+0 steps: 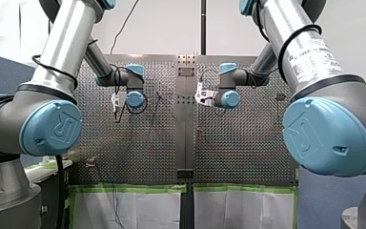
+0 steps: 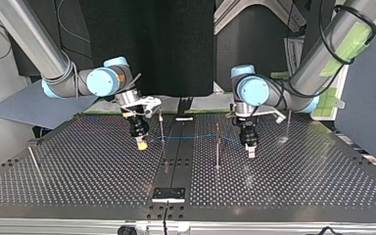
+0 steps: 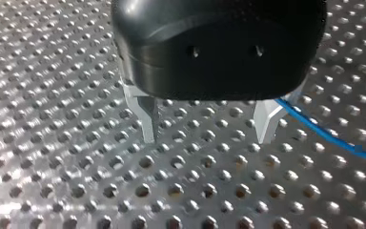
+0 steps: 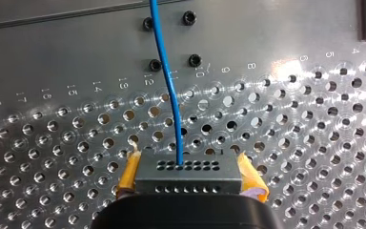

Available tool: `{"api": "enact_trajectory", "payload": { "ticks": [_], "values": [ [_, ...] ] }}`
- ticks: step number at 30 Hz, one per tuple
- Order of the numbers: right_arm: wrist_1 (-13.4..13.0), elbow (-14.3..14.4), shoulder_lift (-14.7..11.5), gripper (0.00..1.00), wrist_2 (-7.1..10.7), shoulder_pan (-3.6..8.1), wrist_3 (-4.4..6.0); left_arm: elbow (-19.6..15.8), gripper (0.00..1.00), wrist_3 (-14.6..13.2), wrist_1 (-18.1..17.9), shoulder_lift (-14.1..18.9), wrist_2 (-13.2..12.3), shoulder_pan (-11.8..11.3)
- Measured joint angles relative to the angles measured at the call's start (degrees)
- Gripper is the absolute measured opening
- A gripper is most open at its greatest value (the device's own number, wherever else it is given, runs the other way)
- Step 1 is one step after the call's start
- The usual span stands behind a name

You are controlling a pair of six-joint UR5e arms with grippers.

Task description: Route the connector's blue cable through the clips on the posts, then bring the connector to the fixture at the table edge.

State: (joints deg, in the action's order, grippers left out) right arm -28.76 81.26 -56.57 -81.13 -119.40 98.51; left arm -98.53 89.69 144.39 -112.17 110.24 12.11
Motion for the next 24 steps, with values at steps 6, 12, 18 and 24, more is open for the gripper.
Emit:
{"api": "enact_trajectory", "payload": {
  "ticks": [6,12,18,24],
  "values": [
    [0.2,0.0,0.0,0.00,0.00,0.01,-0.05,-2.0,1.00,0.3,2.9,1.3,0.8,0.2],
    [0.3,0.0,0.0,0.00,0.00,-0.07,-0.06,-4.9,1.00,0.8,4.2,4.0,-1.7,0.5],
    [0.4,0.0,0.0,0.00,0.00,-0.20,-0.06,-7.6,1.00,3.1,2.1,6.7,-4.4,0.5],
    [0.4,0.0,0.0,0.00,0.00,-0.32,-0.06,-10.8,1.00,5.9,1.5,9.8,-7.6,0.8]
  ]
}}
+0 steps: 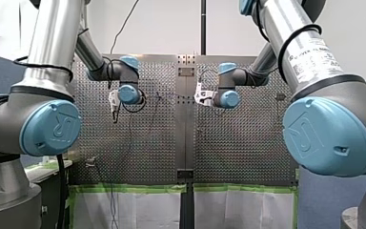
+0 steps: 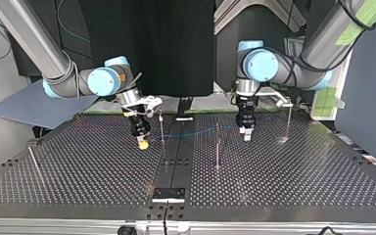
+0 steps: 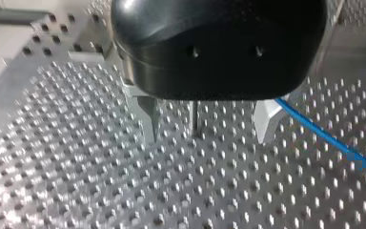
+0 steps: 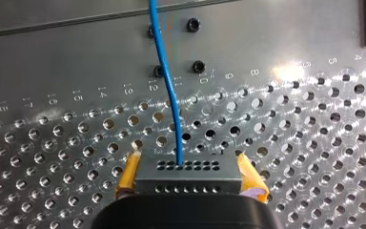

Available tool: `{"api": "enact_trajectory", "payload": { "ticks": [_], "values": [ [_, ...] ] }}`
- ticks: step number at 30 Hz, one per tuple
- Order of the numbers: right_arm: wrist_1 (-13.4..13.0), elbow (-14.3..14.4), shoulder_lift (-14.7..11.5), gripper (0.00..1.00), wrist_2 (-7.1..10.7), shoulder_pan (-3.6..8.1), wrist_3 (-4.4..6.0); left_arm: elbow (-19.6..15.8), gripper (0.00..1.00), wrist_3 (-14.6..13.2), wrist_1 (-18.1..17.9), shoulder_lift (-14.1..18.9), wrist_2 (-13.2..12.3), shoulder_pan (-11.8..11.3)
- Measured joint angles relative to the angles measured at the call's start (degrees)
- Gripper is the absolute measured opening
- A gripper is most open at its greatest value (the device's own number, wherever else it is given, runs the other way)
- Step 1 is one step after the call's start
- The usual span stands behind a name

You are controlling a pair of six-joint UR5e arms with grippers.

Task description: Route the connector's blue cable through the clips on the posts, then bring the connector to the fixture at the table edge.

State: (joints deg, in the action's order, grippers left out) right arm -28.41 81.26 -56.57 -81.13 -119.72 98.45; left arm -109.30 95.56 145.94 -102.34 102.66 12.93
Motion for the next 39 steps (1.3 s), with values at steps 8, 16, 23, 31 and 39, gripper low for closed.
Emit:
{"api": "enact_trajectory", "payload": {
  "ticks": [8,16,23,31,39],
  "values": [
    [0.0,0.0,0.0,0.00,0.00,-0.03,0.00,-4.0,1.00,0.3,0.5,3.9,-2.7,1.0],
    [0.2,0.0,0.0,0.00,0.00,-0.09,0.00,-5.3,1.00,-0.4,1.7,5.1,-5.6,2.3],
    [0.4,0.0,0.0,0.00,0.00,-0.18,0.00,-5.3,1.00,-0.5,1.8,5.2,-6.9,3.1],
    [0.5,0.0,0.0,0.00,0.00,-0.19,0.00,-5.3,1.00,-1.5,1.7,5.6,-6.9,3.6],
    [0.5,0.0,0.0,0.00,0.00,-0.18,0.00,-5.3,1.00,-1.9,1.1,6.9,-7.0,3.8]
  ]
}}
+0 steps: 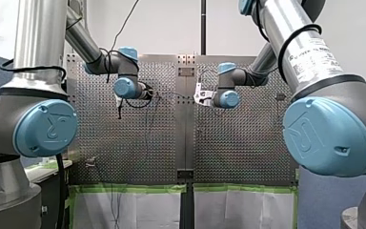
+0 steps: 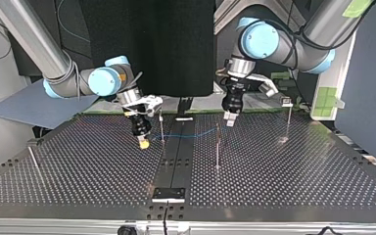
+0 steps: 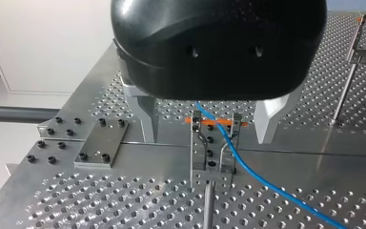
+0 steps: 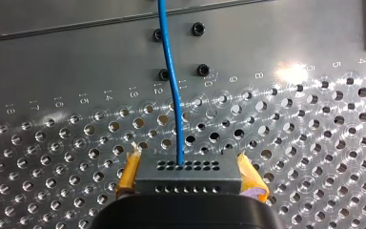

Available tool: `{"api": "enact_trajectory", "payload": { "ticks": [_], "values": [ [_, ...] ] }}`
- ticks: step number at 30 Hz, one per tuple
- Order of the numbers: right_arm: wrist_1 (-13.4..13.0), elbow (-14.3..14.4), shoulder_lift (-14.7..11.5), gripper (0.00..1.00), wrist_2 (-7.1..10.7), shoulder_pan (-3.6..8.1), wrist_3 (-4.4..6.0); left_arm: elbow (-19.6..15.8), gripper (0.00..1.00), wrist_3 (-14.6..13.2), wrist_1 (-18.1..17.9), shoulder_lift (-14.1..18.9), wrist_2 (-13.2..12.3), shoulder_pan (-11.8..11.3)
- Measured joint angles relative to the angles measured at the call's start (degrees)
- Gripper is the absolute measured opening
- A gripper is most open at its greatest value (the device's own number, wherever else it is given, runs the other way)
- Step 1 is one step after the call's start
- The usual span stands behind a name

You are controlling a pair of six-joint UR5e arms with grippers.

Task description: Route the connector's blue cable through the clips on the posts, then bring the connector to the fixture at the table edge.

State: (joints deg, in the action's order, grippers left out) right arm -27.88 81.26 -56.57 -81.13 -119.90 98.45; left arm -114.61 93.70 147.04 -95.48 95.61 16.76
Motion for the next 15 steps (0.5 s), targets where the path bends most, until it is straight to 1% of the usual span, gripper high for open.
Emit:
{"api": "enact_trajectory", "payload": {
  "ticks": [15],
  "values": [
    [0.2,0.0,0.0,0.00,0.00,-0.02,-0.01,0.0,1.00,0.0,0.0,0.1,0.1,0.5]
  ]
}}
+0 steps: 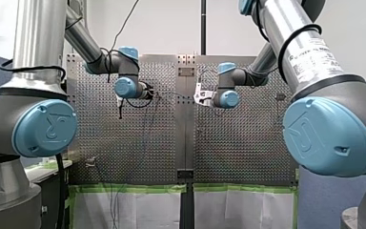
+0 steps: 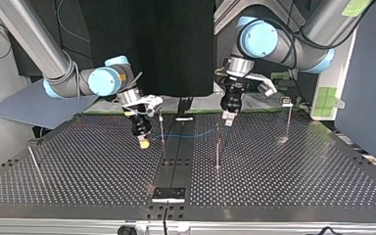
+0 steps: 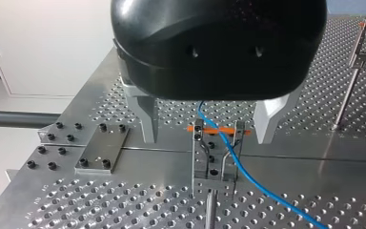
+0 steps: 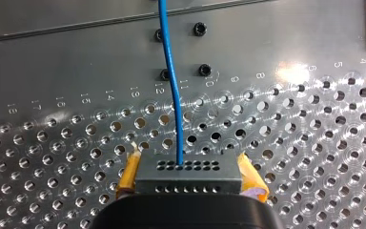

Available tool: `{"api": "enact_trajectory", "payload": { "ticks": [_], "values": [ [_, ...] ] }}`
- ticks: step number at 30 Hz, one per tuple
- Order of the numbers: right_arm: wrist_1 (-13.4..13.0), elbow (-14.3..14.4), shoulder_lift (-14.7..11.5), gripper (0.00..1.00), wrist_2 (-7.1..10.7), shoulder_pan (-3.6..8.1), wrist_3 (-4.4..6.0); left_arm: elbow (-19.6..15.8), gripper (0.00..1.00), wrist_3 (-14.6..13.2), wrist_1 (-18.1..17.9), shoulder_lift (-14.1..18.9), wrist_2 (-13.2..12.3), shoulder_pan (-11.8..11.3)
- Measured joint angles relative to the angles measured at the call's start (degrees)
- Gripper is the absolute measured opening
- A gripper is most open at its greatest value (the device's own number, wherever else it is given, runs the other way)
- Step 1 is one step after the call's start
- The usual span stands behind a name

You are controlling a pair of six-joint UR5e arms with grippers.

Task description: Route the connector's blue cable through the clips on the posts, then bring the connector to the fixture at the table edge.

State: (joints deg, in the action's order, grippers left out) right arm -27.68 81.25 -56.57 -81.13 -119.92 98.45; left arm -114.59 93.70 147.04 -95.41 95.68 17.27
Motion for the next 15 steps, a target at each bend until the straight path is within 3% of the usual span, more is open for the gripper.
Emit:
{"api": "enact_trajectory", "payload": {
  "ticks": [15],
  "values": [
    [0.0,0.0,0.0,0.00,0.00,0.01,0.01,0.0,1.00,0.5,-0.2,0.0,0.3,0.1]
  ]
}}
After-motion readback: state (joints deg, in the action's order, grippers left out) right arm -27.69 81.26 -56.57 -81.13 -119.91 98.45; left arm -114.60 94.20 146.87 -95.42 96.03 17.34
